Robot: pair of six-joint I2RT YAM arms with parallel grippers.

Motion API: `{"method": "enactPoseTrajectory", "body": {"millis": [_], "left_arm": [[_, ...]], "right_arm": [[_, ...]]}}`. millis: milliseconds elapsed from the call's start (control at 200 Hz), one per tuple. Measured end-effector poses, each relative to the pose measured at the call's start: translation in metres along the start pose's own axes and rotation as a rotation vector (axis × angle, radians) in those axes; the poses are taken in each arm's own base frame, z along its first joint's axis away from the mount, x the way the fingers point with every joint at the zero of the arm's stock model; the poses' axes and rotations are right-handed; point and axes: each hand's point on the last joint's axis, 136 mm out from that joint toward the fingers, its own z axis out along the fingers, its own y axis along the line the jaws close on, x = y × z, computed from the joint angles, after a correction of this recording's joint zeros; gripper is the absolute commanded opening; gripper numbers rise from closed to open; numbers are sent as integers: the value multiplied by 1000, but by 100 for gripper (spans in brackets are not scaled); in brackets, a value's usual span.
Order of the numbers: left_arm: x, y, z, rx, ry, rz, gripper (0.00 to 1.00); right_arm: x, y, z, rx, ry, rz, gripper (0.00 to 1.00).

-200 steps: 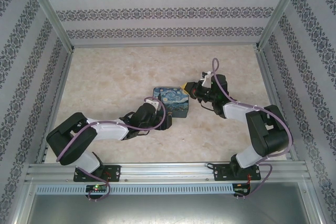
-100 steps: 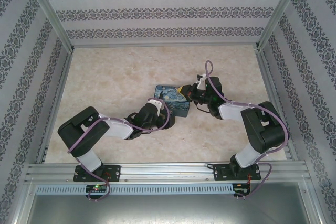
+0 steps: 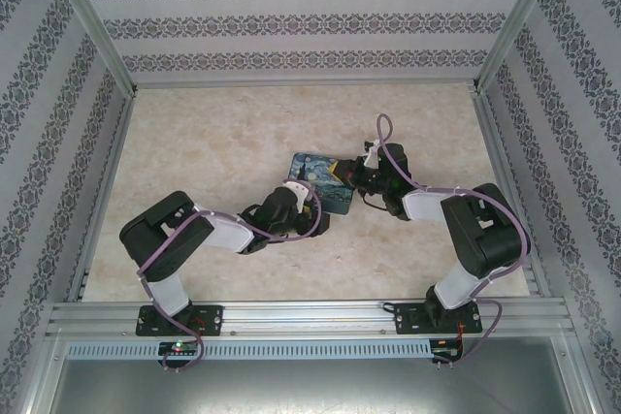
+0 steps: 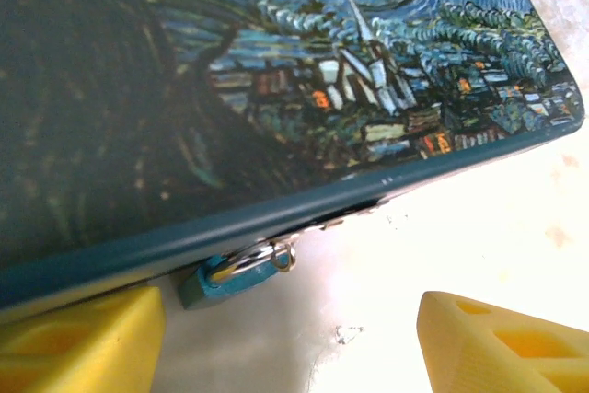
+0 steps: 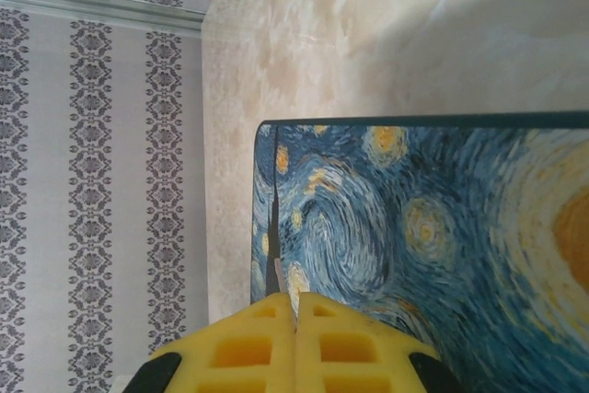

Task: Unlock a padlock with a key

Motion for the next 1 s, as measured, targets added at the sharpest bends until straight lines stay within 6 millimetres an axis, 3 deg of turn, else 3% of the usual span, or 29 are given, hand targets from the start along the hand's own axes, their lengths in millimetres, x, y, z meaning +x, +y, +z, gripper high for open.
{"method": "enactPoseTrajectory", "body": {"millis": [595, 869, 999], "left_arm": [[-6, 2, 15, -29, -19, 155, 70], [-11, -27, 21, 110, 25, 119, 70], [-11, -31, 20, 153, 40, 60, 70]], "right_arm": [[4, -5, 3, 1, 22, 6, 0], [2, -5, 5, -10, 21, -1, 0], [2, -5, 6, -11, 20, -2, 0]]}}
